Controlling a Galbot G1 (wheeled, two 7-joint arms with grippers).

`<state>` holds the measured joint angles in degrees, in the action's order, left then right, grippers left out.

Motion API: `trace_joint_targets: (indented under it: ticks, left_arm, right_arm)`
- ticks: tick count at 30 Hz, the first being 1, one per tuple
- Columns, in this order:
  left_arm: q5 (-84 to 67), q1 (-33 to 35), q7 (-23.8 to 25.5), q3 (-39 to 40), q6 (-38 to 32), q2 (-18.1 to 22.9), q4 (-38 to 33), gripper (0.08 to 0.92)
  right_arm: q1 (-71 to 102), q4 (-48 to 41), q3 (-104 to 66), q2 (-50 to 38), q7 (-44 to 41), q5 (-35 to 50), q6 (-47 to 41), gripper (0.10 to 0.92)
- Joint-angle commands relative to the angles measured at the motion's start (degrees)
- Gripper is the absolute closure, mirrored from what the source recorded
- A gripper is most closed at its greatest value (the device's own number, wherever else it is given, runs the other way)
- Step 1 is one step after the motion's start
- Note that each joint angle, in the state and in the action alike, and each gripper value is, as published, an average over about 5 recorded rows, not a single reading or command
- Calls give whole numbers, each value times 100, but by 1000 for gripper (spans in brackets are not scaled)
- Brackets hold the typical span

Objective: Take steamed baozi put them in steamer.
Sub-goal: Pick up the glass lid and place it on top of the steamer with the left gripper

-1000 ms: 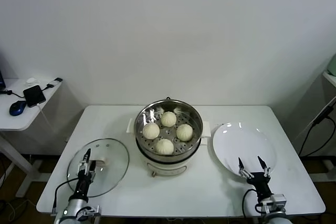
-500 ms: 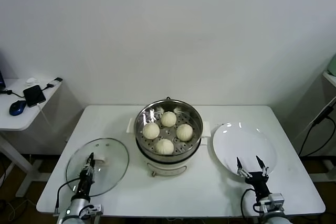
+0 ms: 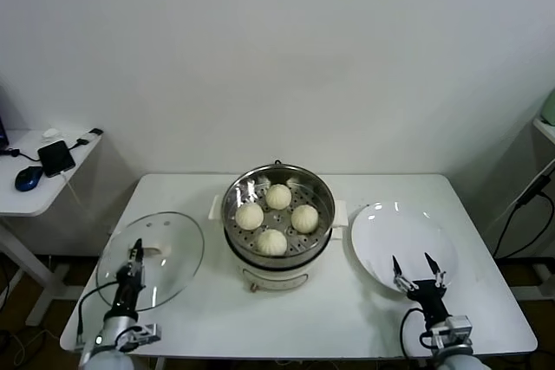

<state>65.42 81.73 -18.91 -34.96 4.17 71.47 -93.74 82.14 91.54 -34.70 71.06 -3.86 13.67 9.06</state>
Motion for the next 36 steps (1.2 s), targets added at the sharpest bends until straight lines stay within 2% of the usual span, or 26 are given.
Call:
trace_joint_targets:
  ticks: [1,3,6,10,13,18,22,29,36]
  left_arm:
    - [-822,163,1341,-165,1028,-468,-2024,868]
    - [-958,75,1827,-107,1567,-629,-2583,868]
    - [-918,-204,2267,154,2247,-805,-3143,868]
    - [-286,-649,2546,999,2832,-865,-3354,868]
    - [326,-992,2771,1910,3245,-723,-3321,868]
    - [1500,-1571,3536,3167,3732,-3,-3200,868]
    - [2329,-1866,3908,3891,3919,657,-2954,868]
    - [3038,-1907,3954,4471,3868,1519,-2324,868]
    - [3288,-1999,3832,4632,3815,1921,-1765,868]
  right_arm:
    - [2,178,23,-38,90,-302,-246,203]
    - [1,187,49,-34,91,-338,-255,203]
    - [15,190,82,-17,84,-361,-256,203]
    - [33,172,115,-4,64,-374,-227,203]
    - [38,158,143,-7,53,-377,-183,203]
    - [21,108,172,-2,37,-369,-88,203]
    - [20,11,180,-13,20,-348,3,203]
    - [95,-103,179,-16,34,-261,162,203]
    - [185,-160,159,25,72,-198,284,203]
